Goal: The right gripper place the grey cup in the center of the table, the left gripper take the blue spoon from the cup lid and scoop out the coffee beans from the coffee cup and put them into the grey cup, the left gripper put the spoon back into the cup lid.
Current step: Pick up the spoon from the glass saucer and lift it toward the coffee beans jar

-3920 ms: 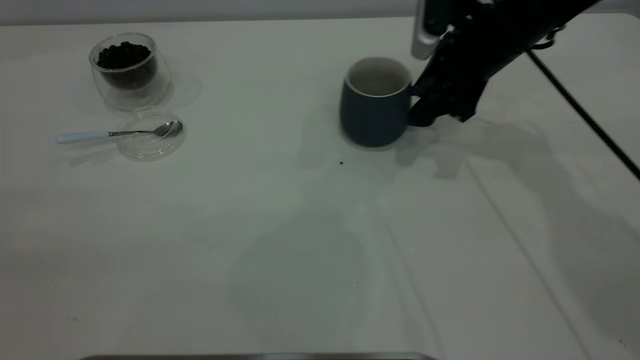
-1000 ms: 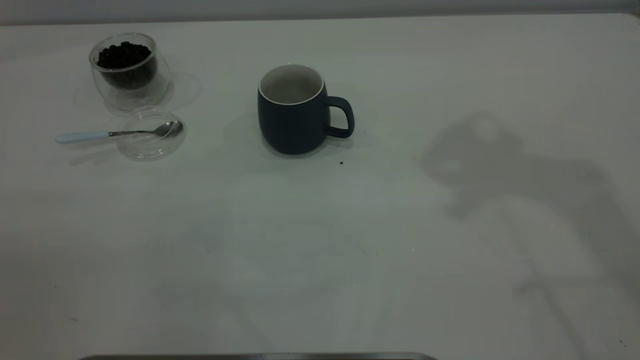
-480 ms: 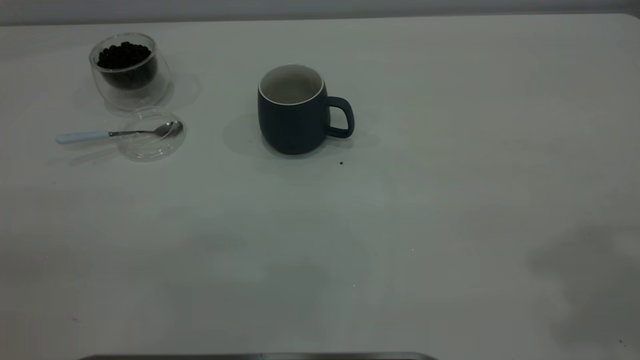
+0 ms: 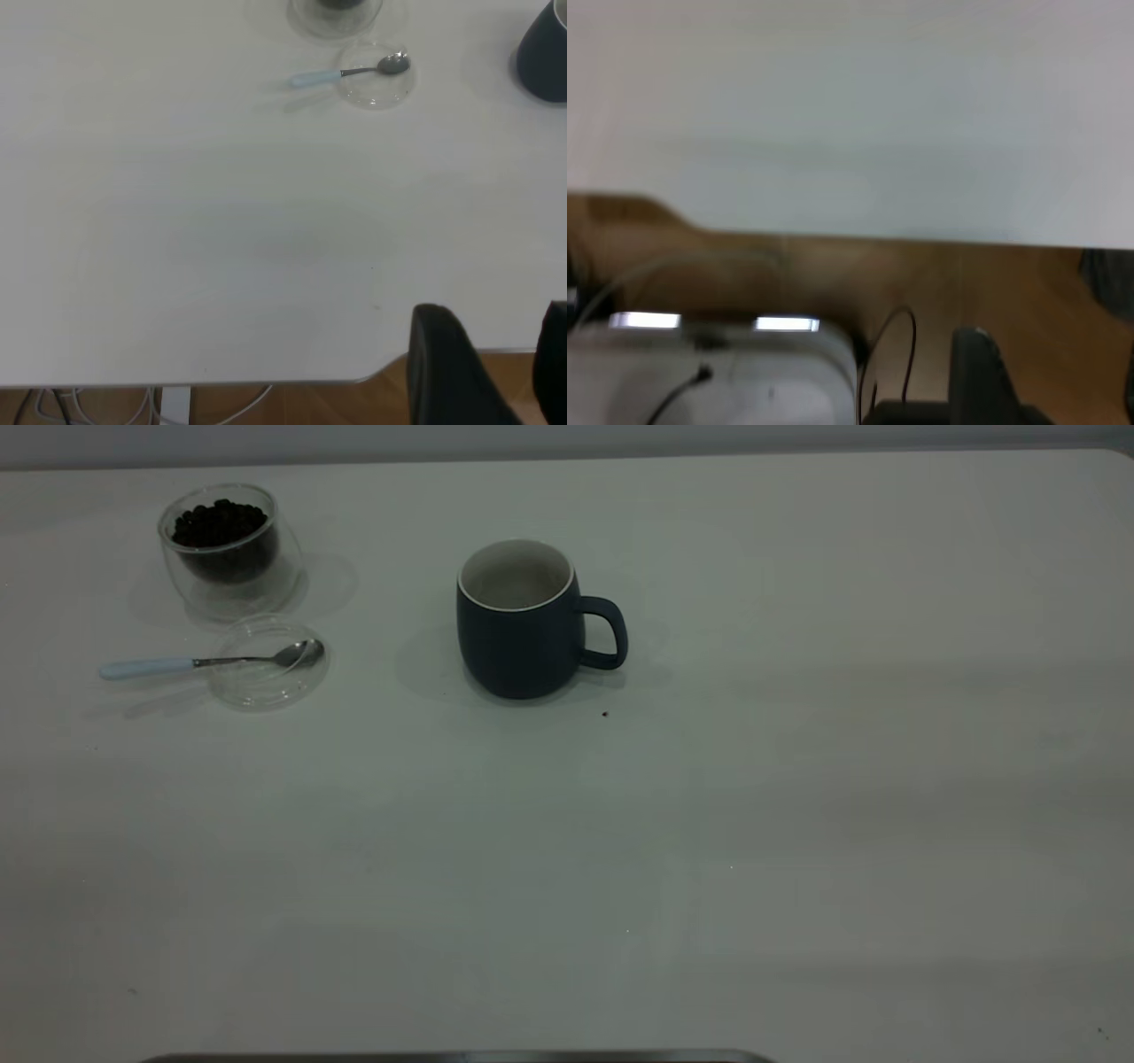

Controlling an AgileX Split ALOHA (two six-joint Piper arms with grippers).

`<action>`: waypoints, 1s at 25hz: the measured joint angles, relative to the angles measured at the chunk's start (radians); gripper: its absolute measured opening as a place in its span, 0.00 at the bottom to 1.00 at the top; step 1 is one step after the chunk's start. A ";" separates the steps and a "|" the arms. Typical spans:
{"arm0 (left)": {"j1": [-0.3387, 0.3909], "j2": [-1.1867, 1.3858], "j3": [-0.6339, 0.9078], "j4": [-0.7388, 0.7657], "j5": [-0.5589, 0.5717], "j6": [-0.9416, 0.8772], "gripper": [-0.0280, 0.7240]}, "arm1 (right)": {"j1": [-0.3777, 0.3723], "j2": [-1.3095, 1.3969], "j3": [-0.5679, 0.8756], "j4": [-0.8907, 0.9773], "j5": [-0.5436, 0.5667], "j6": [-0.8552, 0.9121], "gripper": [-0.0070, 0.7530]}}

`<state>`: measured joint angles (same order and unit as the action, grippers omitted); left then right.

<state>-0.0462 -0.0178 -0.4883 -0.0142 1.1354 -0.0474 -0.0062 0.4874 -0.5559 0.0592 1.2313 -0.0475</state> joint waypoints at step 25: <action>0.000 0.000 0.000 0.000 0.000 0.002 0.46 | -0.077 -0.503 0.086 -0.021 -0.104 -0.051 0.49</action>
<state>-0.0462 -0.0178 -0.4883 -0.0142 1.1354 -0.0449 -0.0827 -0.0156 -0.4696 0.0379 1.1275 -0.0987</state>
